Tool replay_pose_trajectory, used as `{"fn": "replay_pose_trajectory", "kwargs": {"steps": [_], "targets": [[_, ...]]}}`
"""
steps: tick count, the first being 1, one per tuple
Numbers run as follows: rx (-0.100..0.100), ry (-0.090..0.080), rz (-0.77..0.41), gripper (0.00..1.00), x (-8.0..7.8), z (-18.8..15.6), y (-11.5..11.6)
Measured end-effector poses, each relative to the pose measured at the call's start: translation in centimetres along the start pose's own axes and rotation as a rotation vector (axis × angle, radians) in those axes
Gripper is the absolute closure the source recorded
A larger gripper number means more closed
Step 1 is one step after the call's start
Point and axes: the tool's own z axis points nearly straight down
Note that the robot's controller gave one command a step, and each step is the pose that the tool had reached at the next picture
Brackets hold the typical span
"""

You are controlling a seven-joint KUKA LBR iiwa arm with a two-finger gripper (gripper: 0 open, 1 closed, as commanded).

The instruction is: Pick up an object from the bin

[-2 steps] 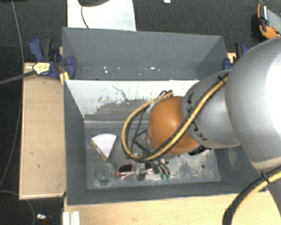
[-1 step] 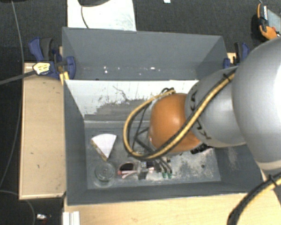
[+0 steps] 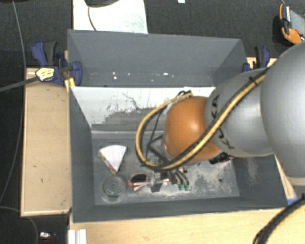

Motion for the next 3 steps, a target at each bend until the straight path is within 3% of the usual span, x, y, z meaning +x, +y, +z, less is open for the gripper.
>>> {"fn": "replay_pose_trajectory", "kwargs": {"steps": [3], "targets": [[-0.001,-0.002,0.003,1.0,-0.2,-6.9,0.0]]}}
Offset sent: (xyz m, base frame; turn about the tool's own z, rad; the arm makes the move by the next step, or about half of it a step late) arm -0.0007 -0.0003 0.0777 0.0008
